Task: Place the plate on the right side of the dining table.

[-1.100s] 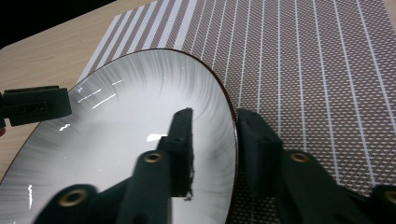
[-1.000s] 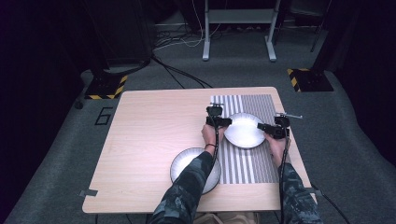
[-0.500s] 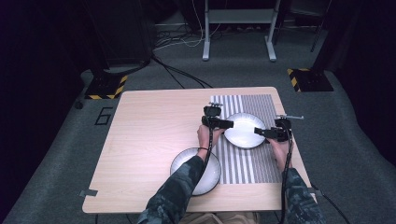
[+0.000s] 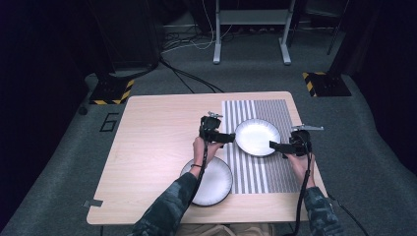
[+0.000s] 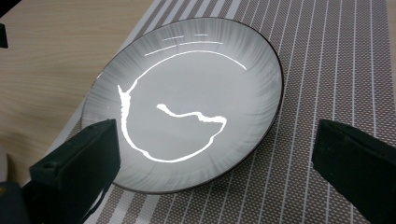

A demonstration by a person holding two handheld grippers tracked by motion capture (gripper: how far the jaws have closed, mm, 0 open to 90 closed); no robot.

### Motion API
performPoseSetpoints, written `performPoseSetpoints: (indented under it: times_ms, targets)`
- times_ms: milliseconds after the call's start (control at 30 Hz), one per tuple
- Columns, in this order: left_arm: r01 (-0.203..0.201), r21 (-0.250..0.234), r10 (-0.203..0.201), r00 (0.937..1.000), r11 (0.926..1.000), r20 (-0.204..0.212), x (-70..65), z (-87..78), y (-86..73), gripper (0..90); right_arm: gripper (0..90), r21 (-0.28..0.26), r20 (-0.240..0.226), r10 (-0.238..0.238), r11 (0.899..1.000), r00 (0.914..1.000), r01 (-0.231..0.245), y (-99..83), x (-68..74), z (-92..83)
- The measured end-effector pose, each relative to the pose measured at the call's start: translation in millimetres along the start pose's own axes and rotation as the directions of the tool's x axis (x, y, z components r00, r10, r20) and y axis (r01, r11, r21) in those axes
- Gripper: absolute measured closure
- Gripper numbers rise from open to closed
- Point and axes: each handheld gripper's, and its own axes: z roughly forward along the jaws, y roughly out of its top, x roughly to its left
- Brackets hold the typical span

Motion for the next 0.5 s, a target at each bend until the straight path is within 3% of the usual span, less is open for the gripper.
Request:
performPoseSetpoints:
  times_ms: [100,167,267,500]
  targets:
    - [-0.013,-0.012,0.013,0.9999,0.9998,-0.001,4.5,-14.1,-7.0,9.8,0.0,-0.009,-0.008,-0.019,1.0,0.9998,0.019,-1.2,5.1,-9.0]
    - [-0.047,-0.008,0.047,0.9988,0.9989,-0.015,8.8,-24.8,-11.7,9.3,0.0,-0.015,-0.005,-0.033,0.999,0.9994,0.033,-3.0,8.3,-14.7]
    - [-0.045,-0.02,0.045,0.9988,0.9988,-0.017,12.8,-34.3,-17.2,8.6,0.0,-0.027,-0.008,-0.051,0.998,0.9987,0.05,-6.5,11.9,-23.1]
    - [-0.066,-0.043,0.063,0.9958,0.9969,-0.067,30.0,-69.5,-44.0,7.8,0.0,-0.027,-0.004,-0.082,0.996,0.9966,0.082,-16.8,19.8,-40.2]
